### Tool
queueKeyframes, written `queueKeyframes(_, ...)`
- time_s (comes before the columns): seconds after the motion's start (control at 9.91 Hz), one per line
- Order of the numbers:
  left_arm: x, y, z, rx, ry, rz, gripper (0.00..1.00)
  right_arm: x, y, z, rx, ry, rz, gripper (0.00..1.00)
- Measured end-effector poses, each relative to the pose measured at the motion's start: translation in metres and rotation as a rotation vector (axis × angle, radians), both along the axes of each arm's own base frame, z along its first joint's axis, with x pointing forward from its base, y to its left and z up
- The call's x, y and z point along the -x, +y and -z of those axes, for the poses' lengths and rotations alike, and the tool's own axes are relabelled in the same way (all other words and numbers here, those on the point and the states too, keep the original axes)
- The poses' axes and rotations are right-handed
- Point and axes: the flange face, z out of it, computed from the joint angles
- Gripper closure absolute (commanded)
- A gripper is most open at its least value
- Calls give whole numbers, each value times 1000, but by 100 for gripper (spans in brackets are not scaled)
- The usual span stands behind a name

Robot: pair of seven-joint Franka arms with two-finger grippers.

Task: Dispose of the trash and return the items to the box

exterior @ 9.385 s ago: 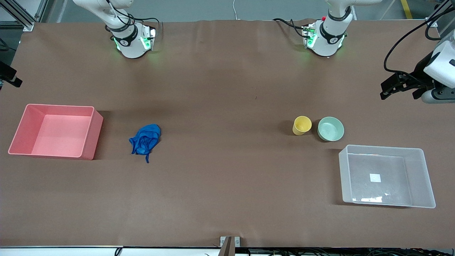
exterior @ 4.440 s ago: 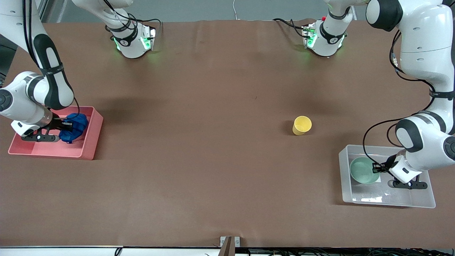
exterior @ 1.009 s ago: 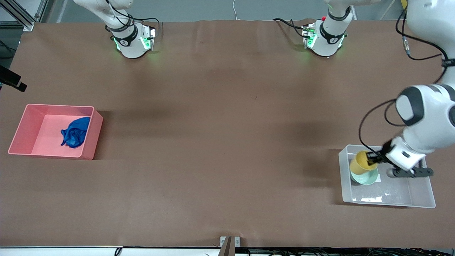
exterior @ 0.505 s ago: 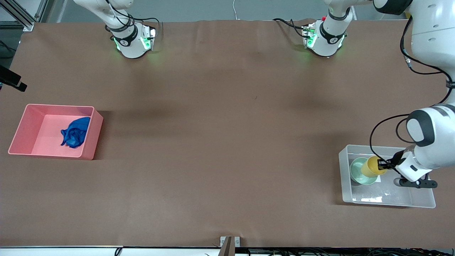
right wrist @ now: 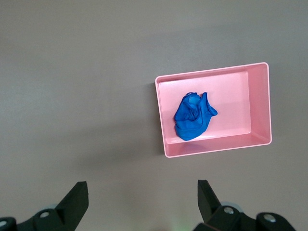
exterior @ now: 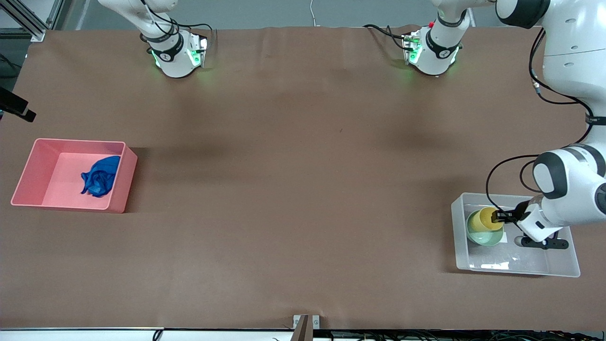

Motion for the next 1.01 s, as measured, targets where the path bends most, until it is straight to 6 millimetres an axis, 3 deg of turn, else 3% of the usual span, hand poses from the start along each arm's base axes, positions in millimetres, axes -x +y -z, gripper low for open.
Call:
queueKeyframes(0.1, 0, -2, -32, 1, -21, 3, 0, 0, 0, 0, 0, 0, 0, 0)
queueKeyframes(0.3, 15, -15, -115, 14, -30, -7, 0, 0, 0, 0, 0, 0, 0, 0)
queueKeyframes(0.5, 49, -40, -190, 28, -69, -67, 0, 0, 1, 0, 0, 1, -1, 0)
queueKeyframes(0.81, 115, -97, -260, 29, -117, -76, 0, 0, 2, 0, 0, 1, -4, 0)
queueKeyframes(1.01, 147, -118, -308, 4, -140, -82, 0, 0, 2, 0, 0, 1, -4, 0)
